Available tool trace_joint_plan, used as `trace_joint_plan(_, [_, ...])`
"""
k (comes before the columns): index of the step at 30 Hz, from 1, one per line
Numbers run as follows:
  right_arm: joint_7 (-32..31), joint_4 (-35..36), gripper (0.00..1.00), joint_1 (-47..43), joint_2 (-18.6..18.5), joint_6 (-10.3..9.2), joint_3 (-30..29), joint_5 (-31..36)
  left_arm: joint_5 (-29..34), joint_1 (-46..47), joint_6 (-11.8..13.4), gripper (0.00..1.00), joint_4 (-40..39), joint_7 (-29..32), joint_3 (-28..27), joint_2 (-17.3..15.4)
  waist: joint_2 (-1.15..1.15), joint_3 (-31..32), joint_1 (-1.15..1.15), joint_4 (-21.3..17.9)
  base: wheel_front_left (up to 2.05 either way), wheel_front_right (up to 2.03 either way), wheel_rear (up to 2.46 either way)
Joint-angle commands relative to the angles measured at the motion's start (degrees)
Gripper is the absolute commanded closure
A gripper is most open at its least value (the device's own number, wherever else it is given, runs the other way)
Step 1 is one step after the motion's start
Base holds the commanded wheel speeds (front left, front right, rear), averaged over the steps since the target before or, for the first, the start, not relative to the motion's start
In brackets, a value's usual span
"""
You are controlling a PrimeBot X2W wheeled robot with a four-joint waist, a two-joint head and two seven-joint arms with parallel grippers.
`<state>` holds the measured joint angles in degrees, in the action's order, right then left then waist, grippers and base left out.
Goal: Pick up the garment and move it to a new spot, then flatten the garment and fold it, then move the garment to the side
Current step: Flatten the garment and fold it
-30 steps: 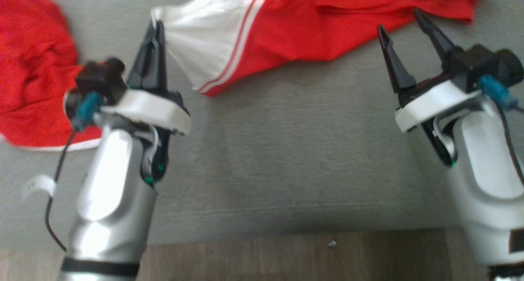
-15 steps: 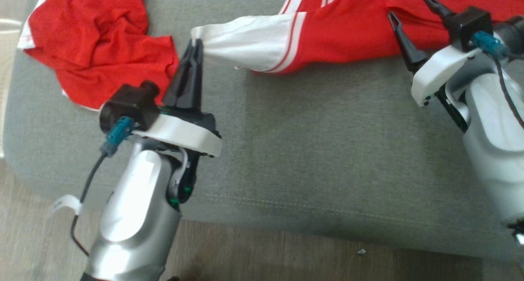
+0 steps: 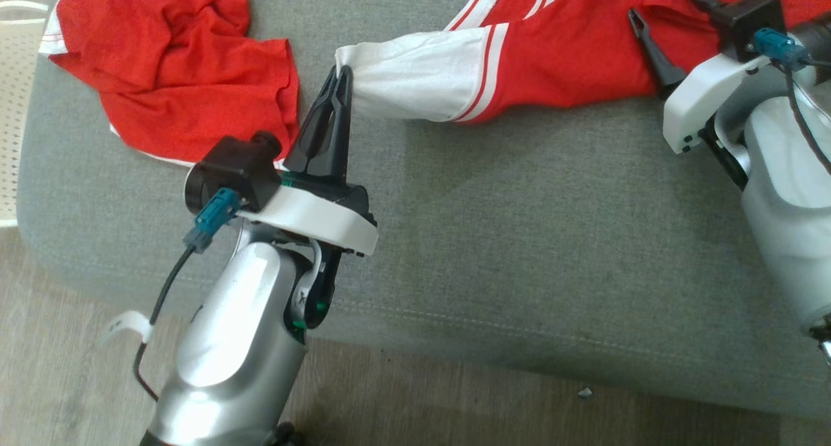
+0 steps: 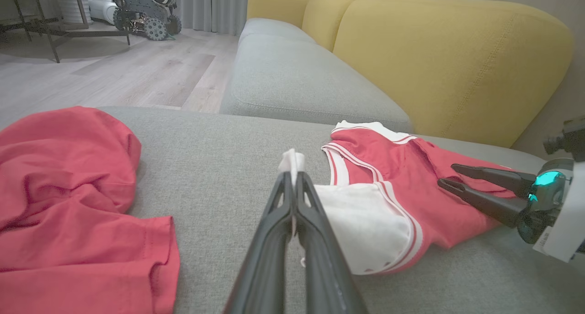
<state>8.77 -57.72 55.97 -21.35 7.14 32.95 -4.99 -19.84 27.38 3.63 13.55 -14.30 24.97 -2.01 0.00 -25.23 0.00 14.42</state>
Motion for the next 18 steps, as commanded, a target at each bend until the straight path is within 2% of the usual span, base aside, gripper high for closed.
trace_joint_plan(1, [0.79, 0.63, 0.0, 1.09, 0.89, 0.35, 0.72, -0.19, -0.26, 1.84, 0.46, 1.0, -2.06, -0.7, -1.57, -0.88, 0.0, -0.05, 0.0, 0.05, 0.0, 0.0, 0.0])
trace_joint_plan(2, [0.99, 0.02, 0.0, 1.33, 1.02, 0.35, 0.82, -0.27, -0.33, 1.89, 0.51, 1.0, -2.05, -0.7, -1.46, -0.88, 0.0, -0.08, 0.0, 0.09, 0.0, 0.0, 0.0])
trace_joint_plan(3, [1.19, -0.55, 0.06, 1.56, 1.15, 0.35, 0.92, -0.38, -0.39, 1.93, 0.54, 1.0, -2.04, -0.7, -1.38, -0.88, 0.0, -0.1, 0.0, 0.13, 0.0, 0.0, 0.0])
trace_joint_plan(4, [1.41, -1.08, 0.58, 1.79, 1.27, 0.35, 1.04, -0.5, -0.44, 1.97, 0.58, 1.0, -2.02, -0.7, -1.3, -0.88, 0.0, -0.13, 0.0, 0.16, 0.0, 0.0, 0.0])
trace_joint_plan(5, [1.73, -1.52, 1.0, 2.05, 1.33, 0.35, 1.15, -0.56, -0.49, 2.01, 0.61, 1.0, -1.99, -0.7, -1.24, -0.88, 0.0, -0.16, 0.0, 0.17, 0.0, 0.0, 0.0])
trace_joint_plan(12, [3.8, -3.74, 1.0, 2.8, 1.48, 0.35, 0.77, -0.82, -0.64, 1.85, 0.78, 1.0, -1.5, -0.7, -1.36, -0.88, 0.0, 0.48, 0.0, -0.09, 0.0, 0.0, 0.0])
trace_joint_plan(18, [5.28, -4.3, 1.0, 2.15, 1.33, 0.35, -0.06, -1.65, -0.22, 1.19, 0.66, 1.0, -1.01, -0.7, -3.35, -0.88, 0.0, 2.67, 0.0, -1.82, 0.0, 0.0, 0.0])
